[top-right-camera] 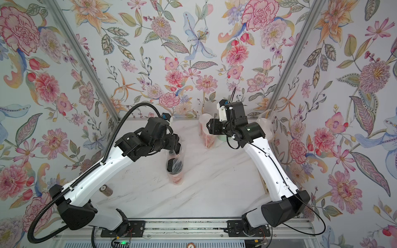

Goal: Pack milk tea into plastic carrier bags
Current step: Adjust the plastic carrier bag at the center of the board.

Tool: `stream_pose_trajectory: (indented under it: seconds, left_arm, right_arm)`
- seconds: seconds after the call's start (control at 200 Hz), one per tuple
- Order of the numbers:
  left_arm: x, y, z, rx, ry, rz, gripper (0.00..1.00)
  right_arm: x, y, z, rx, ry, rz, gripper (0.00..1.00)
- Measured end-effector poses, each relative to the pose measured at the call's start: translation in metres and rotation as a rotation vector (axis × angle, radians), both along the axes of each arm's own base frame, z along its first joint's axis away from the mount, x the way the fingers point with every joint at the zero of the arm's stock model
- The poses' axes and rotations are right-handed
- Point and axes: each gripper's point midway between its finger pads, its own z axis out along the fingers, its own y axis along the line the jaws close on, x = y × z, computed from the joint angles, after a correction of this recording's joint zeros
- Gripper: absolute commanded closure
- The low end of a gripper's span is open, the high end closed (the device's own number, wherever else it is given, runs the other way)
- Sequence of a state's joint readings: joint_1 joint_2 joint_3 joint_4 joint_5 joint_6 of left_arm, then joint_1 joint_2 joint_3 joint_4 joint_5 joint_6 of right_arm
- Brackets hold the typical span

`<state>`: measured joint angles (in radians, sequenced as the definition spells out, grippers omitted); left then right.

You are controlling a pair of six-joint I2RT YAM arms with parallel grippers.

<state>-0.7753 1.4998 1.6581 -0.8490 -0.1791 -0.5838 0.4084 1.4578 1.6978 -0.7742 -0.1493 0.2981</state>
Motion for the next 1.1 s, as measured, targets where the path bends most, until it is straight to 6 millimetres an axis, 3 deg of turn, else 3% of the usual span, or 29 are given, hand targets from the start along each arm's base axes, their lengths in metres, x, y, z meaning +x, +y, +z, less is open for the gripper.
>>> stream_pose_trajectory:
  seconds: [0.205,0.335,0.45,0.646,0.831,1.101]
  left_arm:
    - [0.0,0.006,-0.02,0.089,0.044,0.023,0.52]
    - [-0.002,0.006,-0.022,0.092,0.054,0.027,0.73]
    - [-0.006,0.011,-0.029,0.086,0.061,0.041,0.83]
    - [-0.024,0.034,-0.038,0.057,0.051,0.078,0.88]
    - [-0.033,0.05,-0.04,-0.053,0.013,0.12,0.86]
    - [-0.026,0.068,-0.046,-0.22,-0.019,0.173,0.84]
  right_arm:
    - [0.001,-0.006,-0.004,-0.007,0.006,-0.008,0.38]
    - [0.003,-0.01,-0.005,-0.009,0.008,-0.01,0.39]
    - [0.003,-0.011,-0.005,-0.009,0.007,-0.009,0.39]
    - [0.004,-0.012,-0.007,-0.011,0.009,-0.009,0.39]
    - [0.013,-0.012,-0.019,-0.022,0.038,-0.012,0.39]
    - [0.048,-0.036,-0.048,-0.056,0.094,-0.077,0.46]
